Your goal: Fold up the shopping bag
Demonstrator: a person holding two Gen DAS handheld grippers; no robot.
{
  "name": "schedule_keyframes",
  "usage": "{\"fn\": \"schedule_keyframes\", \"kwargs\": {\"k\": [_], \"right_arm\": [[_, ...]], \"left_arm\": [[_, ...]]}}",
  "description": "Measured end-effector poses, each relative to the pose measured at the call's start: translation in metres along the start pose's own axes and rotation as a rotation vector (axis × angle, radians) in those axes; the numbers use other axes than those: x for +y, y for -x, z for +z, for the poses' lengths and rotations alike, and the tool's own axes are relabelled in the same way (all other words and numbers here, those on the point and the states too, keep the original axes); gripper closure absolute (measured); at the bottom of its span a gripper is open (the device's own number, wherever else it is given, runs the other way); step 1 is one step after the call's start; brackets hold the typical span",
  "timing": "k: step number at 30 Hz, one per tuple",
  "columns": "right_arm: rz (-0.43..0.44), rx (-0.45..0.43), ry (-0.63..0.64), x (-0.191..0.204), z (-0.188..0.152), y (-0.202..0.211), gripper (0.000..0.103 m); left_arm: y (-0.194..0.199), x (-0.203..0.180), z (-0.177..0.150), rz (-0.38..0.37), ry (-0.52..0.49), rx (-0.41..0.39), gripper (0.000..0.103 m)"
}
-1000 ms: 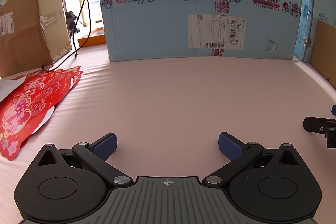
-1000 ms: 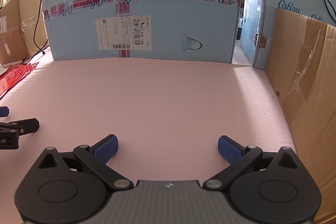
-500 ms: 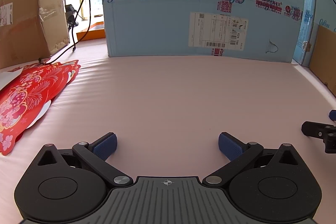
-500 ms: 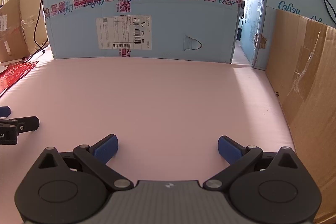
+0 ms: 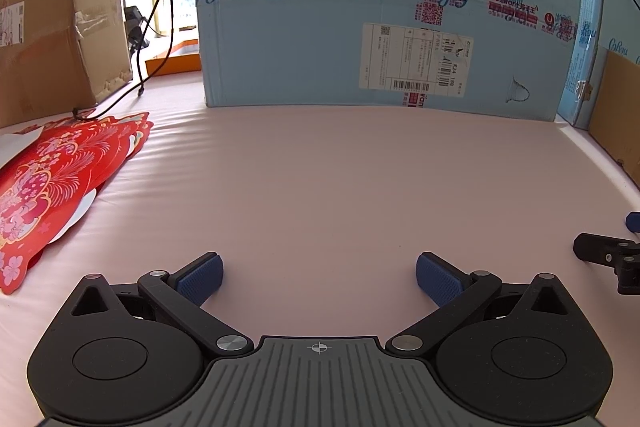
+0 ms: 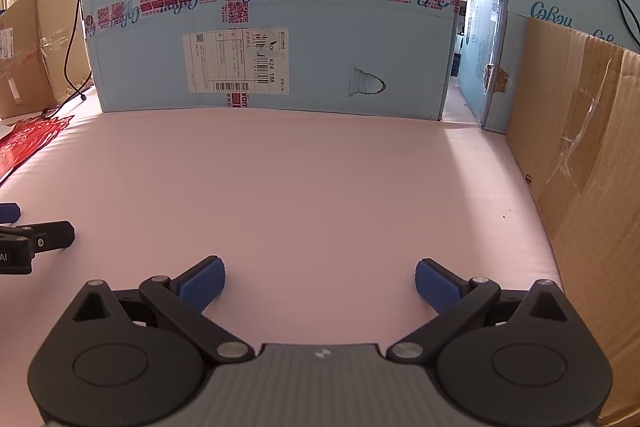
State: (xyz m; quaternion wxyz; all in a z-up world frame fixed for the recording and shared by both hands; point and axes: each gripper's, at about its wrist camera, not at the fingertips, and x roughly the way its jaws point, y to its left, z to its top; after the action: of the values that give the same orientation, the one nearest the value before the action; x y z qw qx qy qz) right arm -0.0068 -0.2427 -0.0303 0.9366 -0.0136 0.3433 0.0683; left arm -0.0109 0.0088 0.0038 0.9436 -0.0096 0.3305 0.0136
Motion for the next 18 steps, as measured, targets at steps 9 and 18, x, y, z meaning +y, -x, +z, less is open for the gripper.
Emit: {"fn": "schedule_keyframes", "kwargs": {"k": [9, 18], "right_arm": [[-0.001, -0.001, 0.0, 0.0005, -0.0003, 0.0, 0.0], [-0.002, -0.001, -0.001, 0.0007, -0.0005, 0.0, 0.0]], "left_arm": [[0.0, -0.0004, -0.0008, -0.003, 0.006, -0.001, 0.0], [0.0001, -0.0005, -0.0016, -0.003, 0.008, 0.0, 0.0]]}}
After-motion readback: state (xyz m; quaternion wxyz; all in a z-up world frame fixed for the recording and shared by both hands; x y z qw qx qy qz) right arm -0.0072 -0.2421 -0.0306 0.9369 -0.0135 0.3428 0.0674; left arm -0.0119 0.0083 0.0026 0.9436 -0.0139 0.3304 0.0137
